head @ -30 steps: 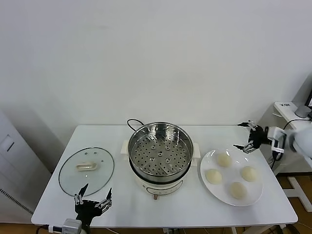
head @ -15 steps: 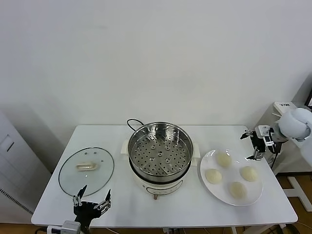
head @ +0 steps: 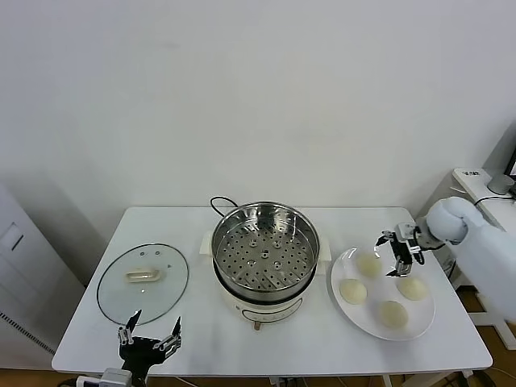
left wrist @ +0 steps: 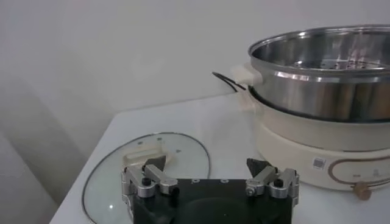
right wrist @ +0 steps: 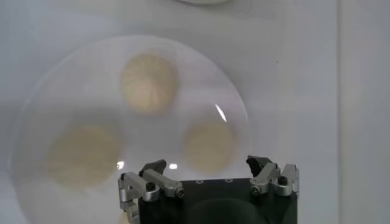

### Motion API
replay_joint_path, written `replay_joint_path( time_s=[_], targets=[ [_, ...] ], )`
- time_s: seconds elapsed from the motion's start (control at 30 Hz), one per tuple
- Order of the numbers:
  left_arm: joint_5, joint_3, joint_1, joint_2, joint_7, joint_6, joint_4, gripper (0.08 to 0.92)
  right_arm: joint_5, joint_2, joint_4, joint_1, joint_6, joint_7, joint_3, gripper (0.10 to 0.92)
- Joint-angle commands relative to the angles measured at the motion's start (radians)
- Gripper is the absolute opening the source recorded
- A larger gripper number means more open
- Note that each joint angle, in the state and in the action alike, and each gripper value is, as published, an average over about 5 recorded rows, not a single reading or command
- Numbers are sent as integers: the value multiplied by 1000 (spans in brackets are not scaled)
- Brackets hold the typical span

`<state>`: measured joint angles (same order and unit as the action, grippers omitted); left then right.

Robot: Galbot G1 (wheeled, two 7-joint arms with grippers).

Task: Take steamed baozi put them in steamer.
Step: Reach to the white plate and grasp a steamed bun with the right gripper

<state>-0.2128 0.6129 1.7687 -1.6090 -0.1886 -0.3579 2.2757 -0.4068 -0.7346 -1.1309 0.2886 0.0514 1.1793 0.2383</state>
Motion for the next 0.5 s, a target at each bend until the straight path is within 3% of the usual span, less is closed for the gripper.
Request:
replay_joint_path(
  time_s=[0.03, 0.5],
  targets=[
    [-2, 1, 1, -19, 0, 0, -3, 823, -102, -81, 79, 11, 41, -6, -22, 823],
    [-3, 2, -4, -17, 0, -1, -16, 823, -133, -109, 127, 10, 40, -40, -36, 823]
  ],
)
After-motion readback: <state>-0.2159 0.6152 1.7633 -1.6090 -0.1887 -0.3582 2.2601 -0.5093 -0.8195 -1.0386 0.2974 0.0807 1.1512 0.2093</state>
